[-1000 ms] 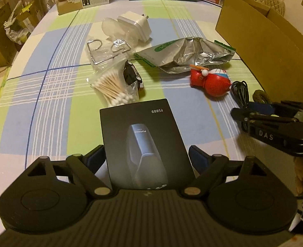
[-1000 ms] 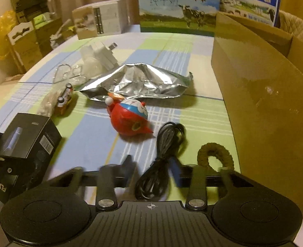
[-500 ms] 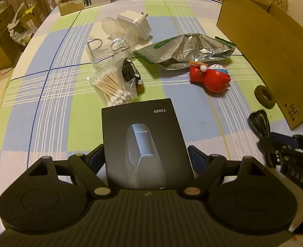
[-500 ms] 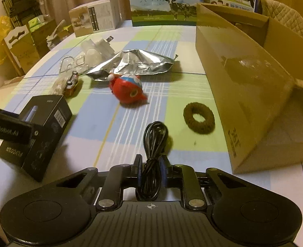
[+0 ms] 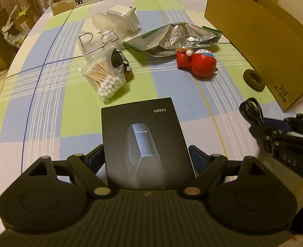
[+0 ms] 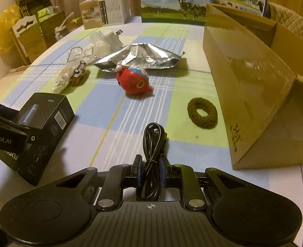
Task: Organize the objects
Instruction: 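Carry the black box and cable with both grippers toward the cardboard box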
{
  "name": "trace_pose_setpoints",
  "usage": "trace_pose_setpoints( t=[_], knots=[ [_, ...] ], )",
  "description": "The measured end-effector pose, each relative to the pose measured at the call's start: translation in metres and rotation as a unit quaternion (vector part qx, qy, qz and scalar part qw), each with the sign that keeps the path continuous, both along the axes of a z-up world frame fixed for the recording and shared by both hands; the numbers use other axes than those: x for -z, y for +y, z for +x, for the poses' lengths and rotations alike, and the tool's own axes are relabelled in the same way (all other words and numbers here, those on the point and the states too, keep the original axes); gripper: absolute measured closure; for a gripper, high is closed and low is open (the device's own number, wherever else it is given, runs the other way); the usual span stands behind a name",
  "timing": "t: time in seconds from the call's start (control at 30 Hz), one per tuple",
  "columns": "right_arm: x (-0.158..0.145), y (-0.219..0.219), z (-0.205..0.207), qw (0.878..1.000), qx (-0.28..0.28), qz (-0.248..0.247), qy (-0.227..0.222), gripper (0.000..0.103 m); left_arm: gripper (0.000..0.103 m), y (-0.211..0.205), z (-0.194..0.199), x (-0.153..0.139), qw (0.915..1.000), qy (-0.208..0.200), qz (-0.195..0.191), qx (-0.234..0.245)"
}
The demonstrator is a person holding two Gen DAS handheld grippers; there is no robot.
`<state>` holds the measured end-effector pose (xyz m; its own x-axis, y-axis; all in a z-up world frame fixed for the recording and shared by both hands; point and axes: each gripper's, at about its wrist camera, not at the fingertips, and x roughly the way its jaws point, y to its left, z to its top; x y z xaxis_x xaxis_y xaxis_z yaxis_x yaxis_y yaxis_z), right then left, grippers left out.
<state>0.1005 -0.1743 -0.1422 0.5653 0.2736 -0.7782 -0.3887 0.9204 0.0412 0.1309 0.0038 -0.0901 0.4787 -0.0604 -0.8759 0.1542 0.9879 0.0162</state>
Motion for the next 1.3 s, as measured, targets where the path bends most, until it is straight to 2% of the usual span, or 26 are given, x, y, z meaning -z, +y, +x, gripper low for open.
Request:
trace_pose_setpoints(
  t=[0.27, 0.5, 0.93, 1.3],
  knots=[
    [-0.003, -0.003, 0.008, 1.000, 0.017, 0.011, 0.007, 0.092, 0.023, -0.002, 0.003, 0.005, 1.0000, 0.005, 0.006, -0.001],
    [-0.023, -0.010, -0.006, 0.999, 0.024, 0.028, -0.002, 0.092, 0.024, -0.006, -0.007, -0.019, 0.9999, -0.015, 0.007, -0.003],
    [-0.080, -0.030, -0.027, 0.997, 0.042, 0.052, -0.042, 0.092, 0.023, -0.033, -0.031, -0.075, 0.9979, -0.064, -0.005, 0.005],
    [-0.143, -0.074, -0.024, 0.991, 0.066, 0.071, -0.089, 0.092, 0.023, -0.085, -0.028, -0.115, 0.9936, -0.098, -0.030, 0.048]
  ],
)
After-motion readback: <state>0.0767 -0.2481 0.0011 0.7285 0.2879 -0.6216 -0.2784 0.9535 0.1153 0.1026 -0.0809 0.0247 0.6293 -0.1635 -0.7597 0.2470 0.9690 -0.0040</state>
